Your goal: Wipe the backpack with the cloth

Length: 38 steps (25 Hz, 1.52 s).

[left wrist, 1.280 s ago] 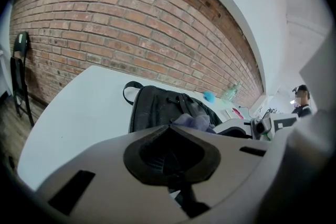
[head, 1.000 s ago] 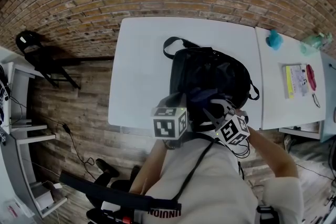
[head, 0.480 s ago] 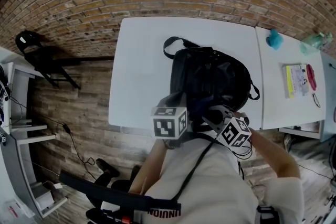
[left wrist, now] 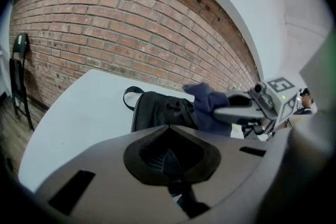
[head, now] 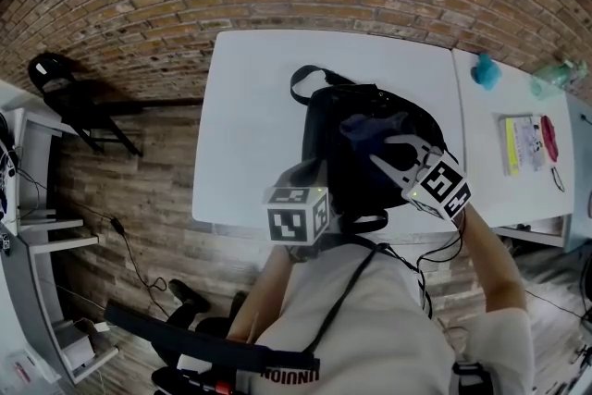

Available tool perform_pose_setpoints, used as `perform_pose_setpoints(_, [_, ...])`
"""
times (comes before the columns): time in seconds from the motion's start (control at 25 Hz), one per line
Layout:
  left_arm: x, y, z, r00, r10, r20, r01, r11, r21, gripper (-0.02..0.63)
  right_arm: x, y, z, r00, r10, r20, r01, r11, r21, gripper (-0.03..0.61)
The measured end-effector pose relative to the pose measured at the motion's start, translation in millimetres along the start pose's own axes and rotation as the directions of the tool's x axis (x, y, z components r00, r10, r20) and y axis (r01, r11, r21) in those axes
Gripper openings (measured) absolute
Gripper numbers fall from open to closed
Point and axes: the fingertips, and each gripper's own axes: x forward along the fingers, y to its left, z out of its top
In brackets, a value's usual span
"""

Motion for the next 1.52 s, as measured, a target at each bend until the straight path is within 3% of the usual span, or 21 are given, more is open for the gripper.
perform_pose_setpoints(0.12, [2.2,-4.0,-1.3,1.000,-0.011,-0.009,0.011,1.000,0.003,0.005,1.6,-54.0,26.9,0.987,-0.138,0.078,0.136,0.990,0.023,0.038])
perform_pose_setpoints(0.28, [5.9,-6.6,-3.1,1.000,-0.015,-0.019,0.015,1.000,0.007,0.005,19.0,-102.9,43.5,0.969,-0.223,0.106,0.216,0.974,0.073,0.038])
perform_pose_setpoints(0.72, [8.3,4.2,-3.1,0.999,0.001,-0.034,-0.002,1.000,-0.020,0.005,91.3,-141.5,1.0,0.957,-0.275,-0.088,0.282,0.957,0.073,0.038])
perform_pose_setpoints(0.84, [9.8,6.2,-4.7,0.999,0.003,-0.039,-0.004,1.000,-0.024,0.005,104.9,-135.2,-14.2,0.949,-0.270,-0.162,0.275,0.962,0.004,0.038])
perform_pose_setpoints(1.0, [13.0,6.9,-3.4,0.999,0.000,-0.038,-0.001,1.000,-0.026,0.005,114.3,-129.4,-18.1,0.943,-0.276,-0.184,0.264,0.961,-0.088,0.038])
perform_pose_setpoints(1.52, [13.9,1.3,-0.8,0.999,-0.008,-0.034,0.007,1.000,-0.018,0.005,109.5,-98.5,-19.3,0.954,-0.193,-0.229,0.160,0.975,-0.155,0.038])
